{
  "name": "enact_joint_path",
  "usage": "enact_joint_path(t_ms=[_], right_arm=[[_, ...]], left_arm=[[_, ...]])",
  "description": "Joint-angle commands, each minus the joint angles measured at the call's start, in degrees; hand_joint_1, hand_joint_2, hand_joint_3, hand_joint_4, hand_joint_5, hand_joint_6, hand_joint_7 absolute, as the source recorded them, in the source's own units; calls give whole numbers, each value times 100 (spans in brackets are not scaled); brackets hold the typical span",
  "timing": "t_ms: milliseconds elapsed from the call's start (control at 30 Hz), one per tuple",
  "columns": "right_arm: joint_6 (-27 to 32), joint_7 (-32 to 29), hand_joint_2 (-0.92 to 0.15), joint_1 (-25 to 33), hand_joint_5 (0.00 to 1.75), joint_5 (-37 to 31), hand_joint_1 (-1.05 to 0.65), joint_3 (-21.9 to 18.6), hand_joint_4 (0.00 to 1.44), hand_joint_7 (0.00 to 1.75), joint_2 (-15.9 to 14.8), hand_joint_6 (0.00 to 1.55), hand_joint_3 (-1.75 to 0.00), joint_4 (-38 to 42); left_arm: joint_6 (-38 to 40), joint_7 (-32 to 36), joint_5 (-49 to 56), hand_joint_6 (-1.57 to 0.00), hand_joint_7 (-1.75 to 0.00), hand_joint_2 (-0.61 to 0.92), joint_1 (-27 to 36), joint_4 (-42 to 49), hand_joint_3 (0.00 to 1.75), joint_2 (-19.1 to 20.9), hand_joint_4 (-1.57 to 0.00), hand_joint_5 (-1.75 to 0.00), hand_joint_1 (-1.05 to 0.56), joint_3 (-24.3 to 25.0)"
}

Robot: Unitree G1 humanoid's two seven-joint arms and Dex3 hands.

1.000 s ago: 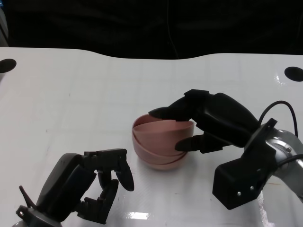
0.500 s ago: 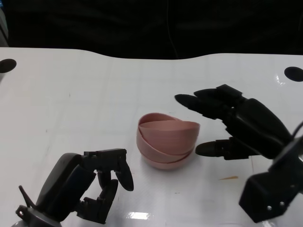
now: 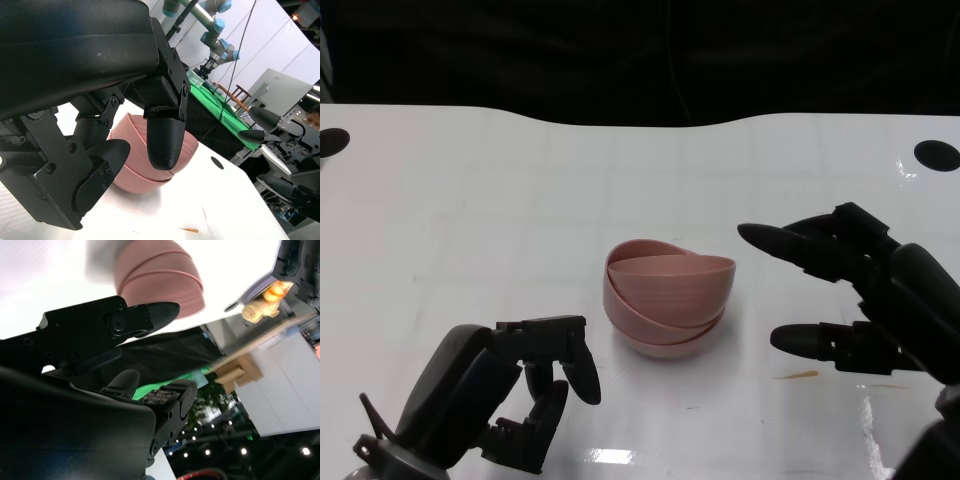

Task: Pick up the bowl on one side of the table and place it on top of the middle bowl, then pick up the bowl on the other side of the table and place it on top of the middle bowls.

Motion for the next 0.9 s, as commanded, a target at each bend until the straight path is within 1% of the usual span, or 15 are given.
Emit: enact_joint_path(t_ms=[33,67,200,233,267,300,333,367,400,467,600,667,700,767,900], right_arm=[[-338,-111,-90,470,119,365,-20,-148,31,48,93,61,-14,-132],[-358,-95,-89,492,121,385,-18,-164,33,59,109,58,-16,-135],[-447,-77,-87,555,123,445,-15,-207,38,72,182,56,-19,-123],[-583,-135,-86,734,123,619,-14,-217,39,75,292,55,-20,-105],[-697,-178,-66,873,134,765,2,-226,56,94,387,66,-63,-76],[-790,-204,-46,975,138,892,7,-230,63,104,476,69,-102,-39],[-852,-222,-34,1038,142,974,11,-237,68,110,557,72,-123,-7],[-874,-224,-26,1061,146,990,15,-247,72,116,615,74,-139,9],[-903,-232,-23,1076,149,977,17,-264,74,119,667,76,-146,29],[-953,-234,-21,1087,153,943,19,-297,78,123,728,78,-152,60],[-1014,-184,-20,1083,157,896,21,-326,87,128,772,84,-156,118],[-1016,-162,-19,1081,157,882,21,-339,89,129,779,85,-157,121],[-995,-112,-18,1076,158,907,23,-322,92,129,764,87,-160,123],[-968,-42,-11,1072,162,940,29,-302,100,132,747,94,-172,125],[-966,8,-9,1072,163,950,31,-319,102,132,764,95,-174,125]], left_arm=[[-85,-42,-76,-84,-147,18,-8,71,164,128,-90,-168,4,57],[-88,-40,-79,-84,-147,18,-8,73,164,132,-90,-168,4,56],[-89,-38,-85,-84,-147,18,-3,77,164,148,-90,-168,4,58],[-96,-47,-110,-84,-147,18,10,95,164,165,-90,-168,4,74],[-96,-60,-136,-84,-147,18,20,107,164,178,-90,-167,5,85],[-76,-74,-149,-84,-147,18,34,104,163,191,-90,-167,5,93],[-50,-83,-149,-84,-147,18,47,90,163,203,-90,-167,4,96],[-35,-90,-154,-84,-147,18,56,79,163,211,-90,-167,4,95],[-35,-96,-167,-84,-147,19,62,81,163,216,-90,-167,4,96],[-45,-101,-186,-84,-147,19,69,88,162,219,-90,-167,5,97],[3,-103,-196,-84,-146,19,125,39,161,230,-90,-167,5,114],[10,-111,-204,-84,-146,19,133,31,161,228,-90,-167,5,117],[37,-142,-223,-84,-146,20,152,6,161,239,-89,-167,5,118],[75,-186,-249,-84,-146,20,178,-28,160,251,-89,-167,5,120],[94,-219,-261,-84,-146,21,188,-48,160,245,-89,-167,5,131]])
